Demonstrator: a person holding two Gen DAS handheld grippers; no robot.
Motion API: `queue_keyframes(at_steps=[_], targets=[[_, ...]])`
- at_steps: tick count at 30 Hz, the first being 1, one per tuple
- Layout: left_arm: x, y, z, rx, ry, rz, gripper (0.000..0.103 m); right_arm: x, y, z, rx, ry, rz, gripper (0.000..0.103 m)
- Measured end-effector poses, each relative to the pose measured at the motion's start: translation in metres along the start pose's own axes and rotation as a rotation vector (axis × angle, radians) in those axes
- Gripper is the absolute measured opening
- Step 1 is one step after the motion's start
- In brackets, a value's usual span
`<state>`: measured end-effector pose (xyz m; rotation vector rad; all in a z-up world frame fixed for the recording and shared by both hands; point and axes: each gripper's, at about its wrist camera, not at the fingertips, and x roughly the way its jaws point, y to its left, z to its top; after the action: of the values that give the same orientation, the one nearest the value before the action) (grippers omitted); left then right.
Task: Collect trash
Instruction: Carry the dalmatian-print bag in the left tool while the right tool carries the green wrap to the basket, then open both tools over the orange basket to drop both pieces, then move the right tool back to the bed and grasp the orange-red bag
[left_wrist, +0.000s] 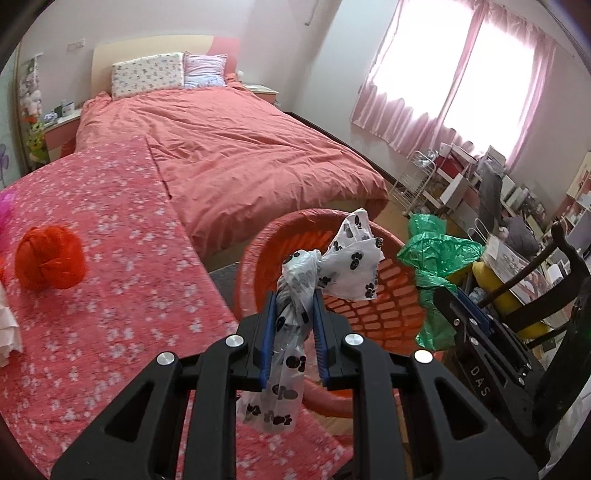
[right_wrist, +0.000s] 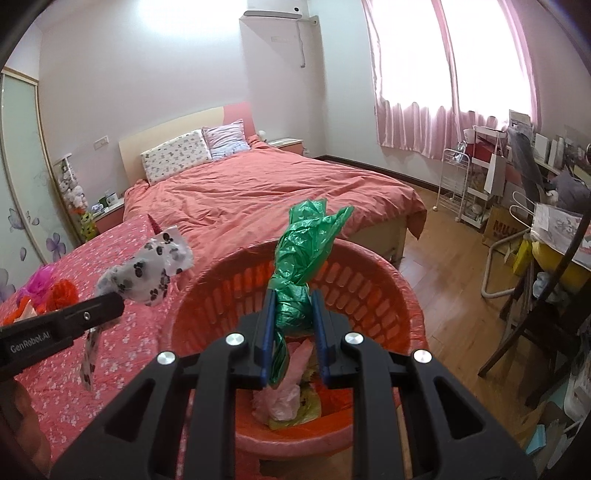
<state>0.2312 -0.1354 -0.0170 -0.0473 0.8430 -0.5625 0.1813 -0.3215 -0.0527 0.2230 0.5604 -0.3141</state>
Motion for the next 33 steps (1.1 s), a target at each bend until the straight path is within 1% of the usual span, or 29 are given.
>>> queue_keyframes(at_steps=[8,11,15,16,17,19,24,29,33], targets=[[0.019,-0.018,0.002,0.021,0.033,-0.028,0.019,0.014,-0.015,0.000,0.025,0.014,-0.020,0.021],[0.027,-0.022,0.002,0.028,0.048,-0.025,0.020,0.018,-0.021,0.000,0.035,0.023,-0.021,0.024],[0.035,-0.024,-0.001,0.031,0.070,-0.008,0.036,0.021,-0.027,-0.002,0.050,0.035,-0.025,0.025],[0.035,-0.023,-0.002,0.031,0.074,-0.007,0.040,0.022,-0.028,-0.003,0.055,0.039,-0.028,0.028],[0.036,-0.021,-0.003,0.031,0.077,-0.006,0.042,0.022,-0.030,-0.003,0.060,0.041,-0.031,0.030],[0.035,-0.018,-0.005,0.032,0.080,0.008,0.045,0.022,-0.031,-0.004,0.064,0.044,-0.035,0.032],[0.029,-0.008,-0.011,0.025,0.076,0.046,0.047,0.021,-0.026,-0.006,0.042,0.042,-0.037,0.037],[0.009,0.012,-0.014,0.023,0.036,0.106,0.049,0.019,-0.011,-0.006,0.010,0.043,-0.021,0.038],[-0.008,0.032,-0.016,0.015,0.003,0.155,0.049,0.017,0.012,-0.008,-0.033,0.048,0.007,0.039]])
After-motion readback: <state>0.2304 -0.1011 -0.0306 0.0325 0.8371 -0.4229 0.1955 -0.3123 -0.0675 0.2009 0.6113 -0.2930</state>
